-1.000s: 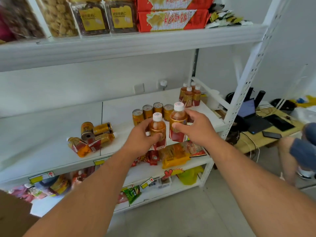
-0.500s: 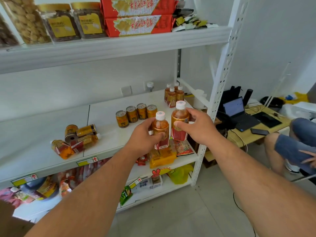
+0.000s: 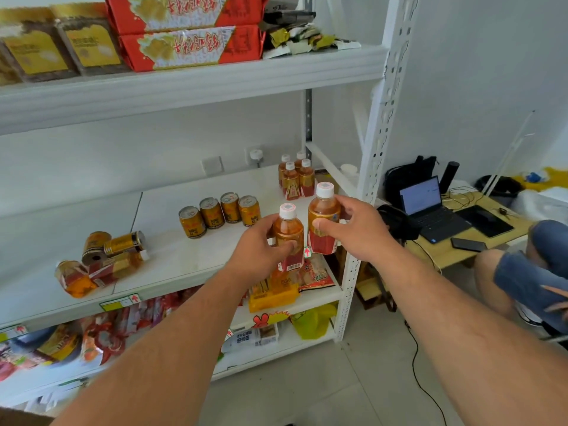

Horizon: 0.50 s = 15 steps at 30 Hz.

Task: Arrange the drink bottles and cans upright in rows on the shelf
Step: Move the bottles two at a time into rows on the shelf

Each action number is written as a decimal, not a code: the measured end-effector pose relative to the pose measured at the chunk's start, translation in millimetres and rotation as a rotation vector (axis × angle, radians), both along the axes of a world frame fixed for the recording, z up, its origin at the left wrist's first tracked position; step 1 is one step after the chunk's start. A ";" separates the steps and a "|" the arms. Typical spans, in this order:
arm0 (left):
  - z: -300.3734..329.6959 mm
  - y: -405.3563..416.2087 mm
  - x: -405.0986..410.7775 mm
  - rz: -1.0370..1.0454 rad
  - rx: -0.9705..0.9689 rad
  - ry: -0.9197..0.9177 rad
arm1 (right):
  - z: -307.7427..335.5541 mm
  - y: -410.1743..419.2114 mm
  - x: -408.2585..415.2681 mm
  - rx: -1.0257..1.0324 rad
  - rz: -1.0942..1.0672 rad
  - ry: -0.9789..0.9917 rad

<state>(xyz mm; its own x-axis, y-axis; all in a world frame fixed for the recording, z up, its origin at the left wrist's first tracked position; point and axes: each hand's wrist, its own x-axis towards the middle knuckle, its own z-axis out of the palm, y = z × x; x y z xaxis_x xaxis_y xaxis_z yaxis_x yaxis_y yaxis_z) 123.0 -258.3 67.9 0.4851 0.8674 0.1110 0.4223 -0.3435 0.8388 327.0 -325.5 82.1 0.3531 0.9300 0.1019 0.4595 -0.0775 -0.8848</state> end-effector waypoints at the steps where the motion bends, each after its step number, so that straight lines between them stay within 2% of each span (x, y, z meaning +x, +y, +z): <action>1: -1.9 6.9 5.6 0.001 -0.005 0.000 | -1.9 7.3 5.5 -0.007 0.001 0.000; 15: -22.1 132.2 66.5 -0.001 -0.052 0.033 | -14.5 123.1 57.2 -0.056 -0.019 -0.020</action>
<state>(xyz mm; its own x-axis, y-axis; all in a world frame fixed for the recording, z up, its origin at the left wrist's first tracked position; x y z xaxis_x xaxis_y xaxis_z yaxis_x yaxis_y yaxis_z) 189.5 -126.0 45.7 0.4891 0.8708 0.0493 0.4498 -0.3002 0.8412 384.2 -202.5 67.6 0.3690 0.9277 0.0574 0.4751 -0.1352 -0.8695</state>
